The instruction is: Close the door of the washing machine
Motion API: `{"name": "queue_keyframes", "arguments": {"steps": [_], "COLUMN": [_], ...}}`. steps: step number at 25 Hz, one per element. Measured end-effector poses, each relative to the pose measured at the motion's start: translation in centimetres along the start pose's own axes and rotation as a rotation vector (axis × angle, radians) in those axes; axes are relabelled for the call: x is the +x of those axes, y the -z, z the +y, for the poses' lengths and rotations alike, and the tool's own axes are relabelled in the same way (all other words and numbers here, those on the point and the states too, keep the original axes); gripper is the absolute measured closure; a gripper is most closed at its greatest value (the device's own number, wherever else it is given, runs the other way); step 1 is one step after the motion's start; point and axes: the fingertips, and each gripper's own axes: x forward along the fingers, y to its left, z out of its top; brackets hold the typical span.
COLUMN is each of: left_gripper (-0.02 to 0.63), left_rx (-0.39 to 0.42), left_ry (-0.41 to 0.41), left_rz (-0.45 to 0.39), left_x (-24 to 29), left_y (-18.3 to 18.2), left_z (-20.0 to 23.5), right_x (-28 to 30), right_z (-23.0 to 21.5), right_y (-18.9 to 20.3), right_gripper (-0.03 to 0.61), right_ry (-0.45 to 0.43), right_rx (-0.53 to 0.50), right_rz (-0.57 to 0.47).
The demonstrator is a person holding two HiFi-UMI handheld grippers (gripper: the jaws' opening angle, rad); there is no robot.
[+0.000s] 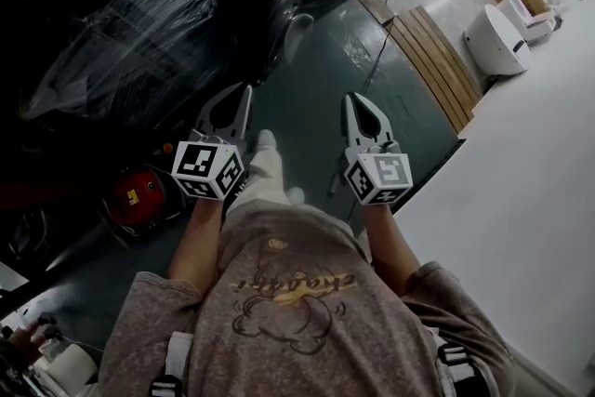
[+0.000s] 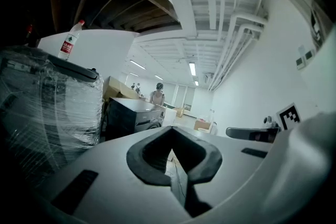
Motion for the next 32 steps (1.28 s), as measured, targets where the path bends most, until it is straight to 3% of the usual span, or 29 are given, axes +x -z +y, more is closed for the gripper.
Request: {"name": "queue_keyframes", "arguments": {"steps": [8, 15, 23, 28, 30, 32], "left_gripper": [0.612, 0.612, 0.612, 0.606, 0.506, 0.495], "left_rx": [-0.005, 0.001, -0.035, -0.038, -0.05, -0.066], "left_ry": [-0.009, 0.03, 0.06, 0.08, 0.088, 0.094], "left_rz": [0.037, 0.047, 0.083, 0.107, 0.116, 0.121], "left_x": [6.6, 11.2, 14.4, 15.8, 16.2, 16.5], "left_y": [-1.8, -3.7, -3.2, -2.4, -2.1, -1.7], "left_z": [7.0, 11.4, 13.6, 13.8, 13.8, 13.8], "right_x": [9.6, 16.8, 20.2, 21.4, 21.7, 21.9], "right_z": [-0.4, -0.1, -1.1, -1.8, -1.8, -2.1], "right_y": [-1.4, -2.3, -1.6, -0.6, -0.4, 0.0], "right_gripper": [0.584, 0.584, 0.584, 0.581, 0.523, 0.407], "right_ry": [0.0, -0.016, 0.033, 0.008, -0.003, -0.004], "right_rx": [0.004, 0.013, 0.012, 0.016, 0.016, 0.027], "right_rz": [0.034, 0.035, 0.081, 0.082, 0.086, 0.1]}}
